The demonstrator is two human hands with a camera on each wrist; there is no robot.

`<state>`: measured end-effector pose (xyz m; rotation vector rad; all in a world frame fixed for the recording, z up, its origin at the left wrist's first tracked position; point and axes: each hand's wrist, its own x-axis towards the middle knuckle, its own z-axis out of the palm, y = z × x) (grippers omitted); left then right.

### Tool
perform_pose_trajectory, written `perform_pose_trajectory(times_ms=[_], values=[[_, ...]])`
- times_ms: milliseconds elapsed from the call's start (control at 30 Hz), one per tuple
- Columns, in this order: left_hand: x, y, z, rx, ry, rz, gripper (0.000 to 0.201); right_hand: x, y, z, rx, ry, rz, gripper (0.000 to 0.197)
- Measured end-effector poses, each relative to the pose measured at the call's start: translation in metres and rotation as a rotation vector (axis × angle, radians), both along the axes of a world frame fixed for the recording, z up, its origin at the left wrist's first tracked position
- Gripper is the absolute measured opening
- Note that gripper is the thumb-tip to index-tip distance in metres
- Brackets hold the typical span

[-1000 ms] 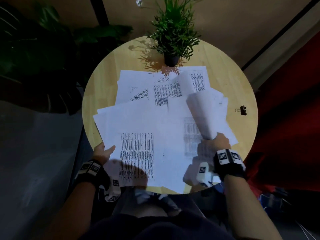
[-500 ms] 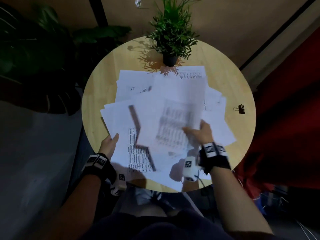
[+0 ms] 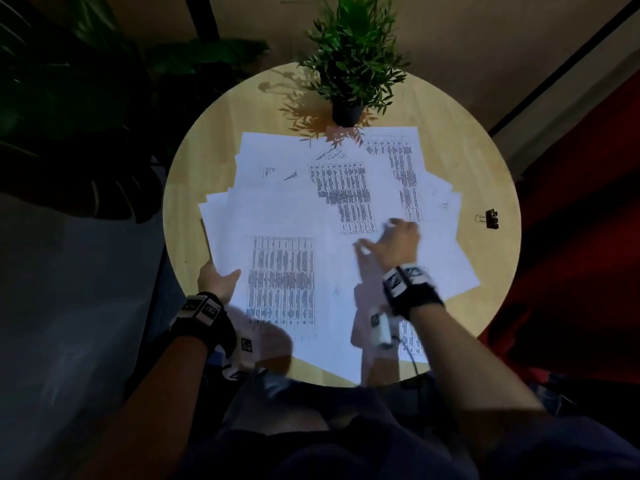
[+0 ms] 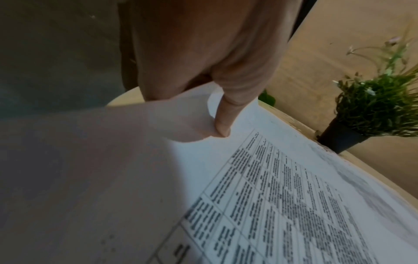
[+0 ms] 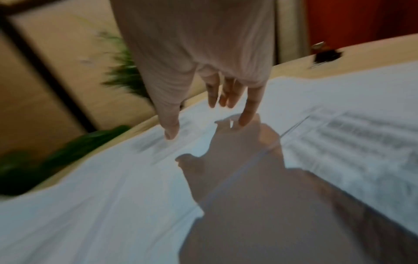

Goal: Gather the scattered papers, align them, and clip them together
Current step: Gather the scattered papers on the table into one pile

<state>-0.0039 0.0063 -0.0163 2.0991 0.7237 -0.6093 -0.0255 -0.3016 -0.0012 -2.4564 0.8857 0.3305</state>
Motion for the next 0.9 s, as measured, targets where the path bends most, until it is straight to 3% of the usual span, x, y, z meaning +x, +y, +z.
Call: perform_pose_trajectory(times_ms=[100,233,367,433,500,533,633,700,900], values=[[0.006,0.001,-0.002,-0.023,-0.010,0.013,0.064,0.008,-0.043,0.013,-0.044,0.095,-0.248,0.103],[0.010,-0.007,-0.003,-0.072,-0.017,-0.018,0.060,0.010,-0.014,0.013,0.014,0.153,-0.259,0.108],[0.012,-0.007,-0.008,-0.103,-0.008,-0.042,0.056,0.008,0.013,0.007,0.304,0.114,-0.267,0.092],[0.011,-0.003,-0.010,-0.097,0.013,-0.046,0.060,0.004,0.018,0.008,0.387,0.077,-0.282,0.064],[0.010,0.000,-0.010,-0.087,0.019,-0.051,0.067,0.002,0.021,0.009,0.387,0.088,-0.292,0.025],[0.009,0.001,-0.011,-0.093,0.016,-0.057,0.069,0.002,0.022,0.009,0.359,0.122,-0.272,0.016],[0.007,0.004,-0.013,-0.097,-0.005,-0.049,0.067,0.005,0.028,0.005,0.059,0.236,-0.073,0.028],[0.004,0.005,-0.014,-0.111,-0.027,-0.038,0.060,0.006,0.034,0.000,-0.037,0.143,-0.044,0.031],[-0.001,0.004,-0.021,-0.112,-0.062,-0.009,0.056,0.008,0.038,0.007,0.205,0.073,-0.185,0.032]])
